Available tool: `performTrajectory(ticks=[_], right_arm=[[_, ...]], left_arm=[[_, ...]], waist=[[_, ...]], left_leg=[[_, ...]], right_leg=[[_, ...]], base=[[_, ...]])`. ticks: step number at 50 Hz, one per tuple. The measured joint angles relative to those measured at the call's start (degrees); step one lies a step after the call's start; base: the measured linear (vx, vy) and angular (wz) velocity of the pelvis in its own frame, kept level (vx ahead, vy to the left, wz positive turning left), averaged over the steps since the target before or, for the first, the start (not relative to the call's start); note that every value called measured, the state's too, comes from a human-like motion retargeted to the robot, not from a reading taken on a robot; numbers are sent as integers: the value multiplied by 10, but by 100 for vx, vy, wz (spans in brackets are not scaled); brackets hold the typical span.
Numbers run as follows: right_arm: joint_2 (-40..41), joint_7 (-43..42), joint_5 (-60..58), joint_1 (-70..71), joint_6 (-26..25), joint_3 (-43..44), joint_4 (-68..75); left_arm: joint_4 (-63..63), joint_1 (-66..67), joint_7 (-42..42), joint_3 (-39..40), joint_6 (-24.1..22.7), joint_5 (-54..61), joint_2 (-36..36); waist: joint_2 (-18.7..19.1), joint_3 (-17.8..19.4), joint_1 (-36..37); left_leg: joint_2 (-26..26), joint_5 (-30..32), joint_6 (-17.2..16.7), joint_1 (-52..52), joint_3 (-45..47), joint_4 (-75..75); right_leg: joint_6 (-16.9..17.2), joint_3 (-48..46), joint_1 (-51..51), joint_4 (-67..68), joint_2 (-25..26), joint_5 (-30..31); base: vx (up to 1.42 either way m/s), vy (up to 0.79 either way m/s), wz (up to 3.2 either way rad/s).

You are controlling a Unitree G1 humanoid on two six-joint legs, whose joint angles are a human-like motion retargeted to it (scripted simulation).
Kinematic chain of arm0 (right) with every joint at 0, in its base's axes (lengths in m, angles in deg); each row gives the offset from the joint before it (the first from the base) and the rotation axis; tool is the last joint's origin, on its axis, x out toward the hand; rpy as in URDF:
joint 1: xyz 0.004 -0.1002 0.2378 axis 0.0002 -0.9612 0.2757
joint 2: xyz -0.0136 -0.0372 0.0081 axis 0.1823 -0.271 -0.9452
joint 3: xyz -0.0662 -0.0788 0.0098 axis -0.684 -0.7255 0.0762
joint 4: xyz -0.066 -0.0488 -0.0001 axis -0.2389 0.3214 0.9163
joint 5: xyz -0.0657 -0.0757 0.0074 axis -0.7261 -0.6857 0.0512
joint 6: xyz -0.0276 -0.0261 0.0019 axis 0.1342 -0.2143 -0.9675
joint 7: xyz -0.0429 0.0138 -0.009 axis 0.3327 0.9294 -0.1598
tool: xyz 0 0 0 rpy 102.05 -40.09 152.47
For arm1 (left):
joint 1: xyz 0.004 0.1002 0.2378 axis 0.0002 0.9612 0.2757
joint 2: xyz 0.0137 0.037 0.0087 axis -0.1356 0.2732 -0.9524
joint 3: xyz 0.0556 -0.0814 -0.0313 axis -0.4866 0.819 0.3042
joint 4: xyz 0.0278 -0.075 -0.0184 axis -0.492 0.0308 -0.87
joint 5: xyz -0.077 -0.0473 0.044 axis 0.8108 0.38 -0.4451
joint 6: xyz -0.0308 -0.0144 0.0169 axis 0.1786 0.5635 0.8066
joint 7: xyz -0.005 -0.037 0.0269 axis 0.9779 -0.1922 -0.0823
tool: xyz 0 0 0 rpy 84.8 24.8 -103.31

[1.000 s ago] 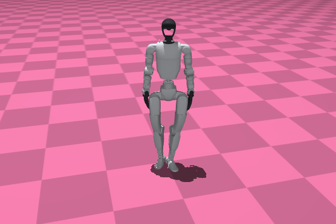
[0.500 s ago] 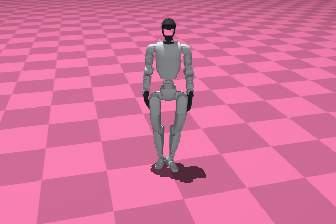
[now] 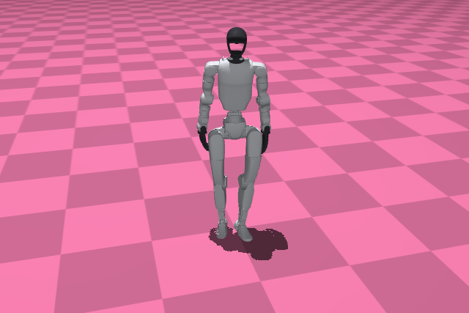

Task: In place motions

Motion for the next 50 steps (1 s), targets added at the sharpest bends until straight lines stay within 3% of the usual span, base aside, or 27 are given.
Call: performTrajectory(ticks=[5,11,14,15,17,22,38,43,50], right_arm=[[-6,-2,-28,-10,7,-1,-16],[-8,-21,-18,-5,6,-9,5],[-5,-24,15,-2,9,-11,8],[-6,-23,25,-3,11,-14,9],[-10,-17,26,-3,14,-21,14],[-19,-19,-8,-3,16,-30,21],[-22,-18,-23,-30,23,-54,49],[-10,-11,-29,-21,24,-66,45],[-6,-17,-74,16,25,-46,27]], left_arm=[[-6,8,-11,1,-11,27,9],[-5,52,-16,15,-21,19,15],[2,60,-16,27,-22,16,12],[5,63,-16,29,-23,17,11],[10,65,-15,31,-18,14,5],[18,65,-20,26,-13,8,-4],[11,37,-11,51,16,-18,-2],[14,16,-16,73,15,-20,-16],[3,-6,-22,72,11,-4,-22]], waist=[[-1,7,7],[28,-22,-118],[24,-19,-136],[21,-16,-126],[23,-5,-16],[23,-11,27],[-2,-21,168],[-36,20,263],[-48,71,366]], left_leg=[[15,-26,-4,3,58,30],[27,-37,-27,1,-38,29],[26,-36,-34,3,-52,30],[25,-32,-32,8,-46,25],[24,-18,-3,24,52,-3],[18,-14,-3,25,43,-6],[-62,39,6,-2,-112,-4],[-92,47,2,6,-139,0],[-104,57,-8,18,-159,0]], right_leg=[[-4,-21,-2,-3,-5,0],[12,-116,8,-2,-15,-17],[19,-135,17,2,-28,-20],[19,-131,21,3,-29,-21],[7,-40,19,9,1,-14],[8,-48,31,15,-1,-31],[39,-249,105,26,-31,-116],[47,-300,130,34,-48,-135],[62,-354,164,35,-49,-150]], base=[[-4,-2,32],[7,4,125],[0,4,44],[10,4,-200],[15,5,-296],[9,11,-3],[5,29,143],[-19,10,103],[-8,-3,81]])
